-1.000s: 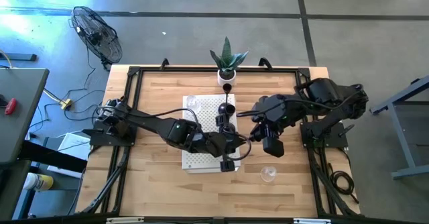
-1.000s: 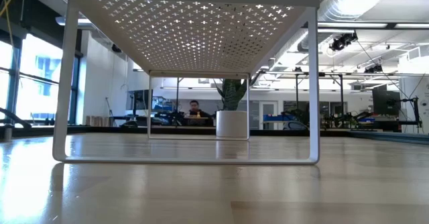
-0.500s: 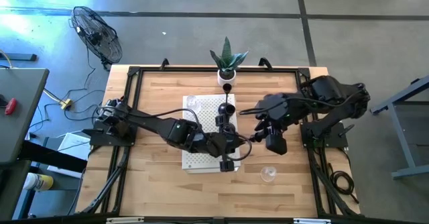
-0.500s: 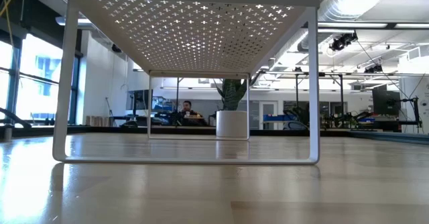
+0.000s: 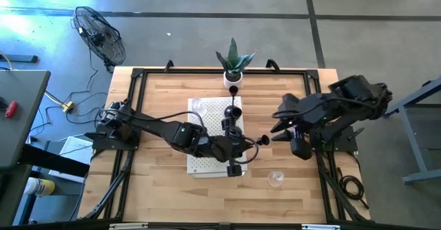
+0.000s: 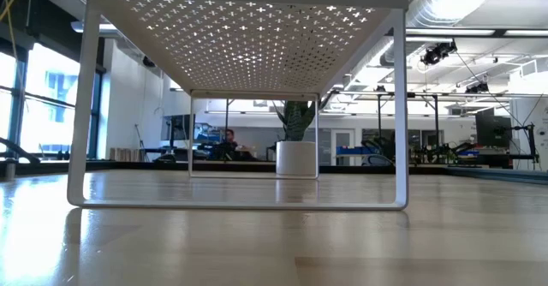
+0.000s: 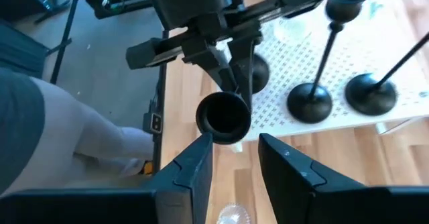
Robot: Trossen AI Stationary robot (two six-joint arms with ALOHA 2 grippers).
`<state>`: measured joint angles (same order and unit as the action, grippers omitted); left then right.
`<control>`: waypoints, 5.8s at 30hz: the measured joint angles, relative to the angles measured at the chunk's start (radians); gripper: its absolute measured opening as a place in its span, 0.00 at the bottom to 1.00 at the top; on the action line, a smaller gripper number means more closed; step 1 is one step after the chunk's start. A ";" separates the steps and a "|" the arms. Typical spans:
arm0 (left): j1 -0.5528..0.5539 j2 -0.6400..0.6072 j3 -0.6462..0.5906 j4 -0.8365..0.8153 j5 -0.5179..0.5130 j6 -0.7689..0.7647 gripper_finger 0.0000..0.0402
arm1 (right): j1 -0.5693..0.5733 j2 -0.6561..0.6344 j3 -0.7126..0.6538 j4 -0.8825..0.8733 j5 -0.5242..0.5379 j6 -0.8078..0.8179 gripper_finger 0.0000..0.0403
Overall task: Pick & Place candle stick holders
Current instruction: Put the black candle holder on the shelf aligned with the other black candle holders
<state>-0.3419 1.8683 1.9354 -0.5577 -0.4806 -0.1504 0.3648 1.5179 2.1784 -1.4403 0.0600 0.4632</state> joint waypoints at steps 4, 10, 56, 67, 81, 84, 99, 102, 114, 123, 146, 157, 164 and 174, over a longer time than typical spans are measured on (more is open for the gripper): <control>0.023 0.000 0.000 0.034 0.043 -0.053 0.01 | 0.038 -0.023 0.000 0.000 0.078 0.001 0.28; 0.055 0.000 0.000 0.100 0.145 -0.083 0.01 | 0.110 -0.035 0.000 -0.020 0.173 0.015 0.28; -0.241 -0.119 0.002 0.317 -0.250 -0.049 0.02 | 0.337 -0.033 0.000 -0.089 0.487 0.107 0.28; -0.174 -0.030 0.001 0.526 -0.312 -0.036 0.02 | 0.531 -0.035 0.000 -0.094 0.536 0.026 0.28; -0.245 0.036 0.000 0.411 -0.583 -0.012 0.02 | 0.722 -0.040 0.000 -0.124 0.552 0.028 0.28; -0.261 0.035 0.000 0.354 -0.657 -0.045 0.02 | 0.740 -0.041 0.000 -0.126 0.572 0.041 0.28; -0.236 0.035 0.001 0.277 -0.654 -0.128 0.02 | 0.788 -0.041 0.000 -0.131 0.586 0.071 0.28; -0.223 0.034 -0.003 0.277 -0.617 -0.143 0.02 | 0.788 -0.041 0.000 -0.131 0.594 0.068 0.28; -0.192 -0.072 -0.338 0.725 -0.444 0.035 0.02 | 0.788 -0.041 0.000 -0.131 0.596 0.070 0.28; -0.157 -0.153 -0.585 1.086 -0.208 0.147 0.02 | 0.787 -0.041 0.000 -0.131 0.596 0.076 0.28; -0.063 -0.170 -0.734 1.204 -0.004 0.159 0.02 | 0.787 -0.041 -0.001 -0.131 0.626 0.139 0.28; -0.043 -0.174 -0.832 1.355 0.023 0.172 0.02 | 0.787 -0.040 -0.001 -0.131 0.641 0.132 0.28; -0.012 -0.173 -0.840 1.358 0.063 0.163 0.02 | 0.787 -0.040 -0.001 -0.131 0.649 0.120 0.28; -0.005 -0.175 -0.838 1.320 0.091 0.146 0.02 | 0.787 -0.040 -0.001 -0.131 0.649 0.123 0.28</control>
<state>-0.3466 1.6932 1.0973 0.7625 -0.3901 -0.0044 1.1522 1.4776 2.1773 -1.5711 0.7086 0.5861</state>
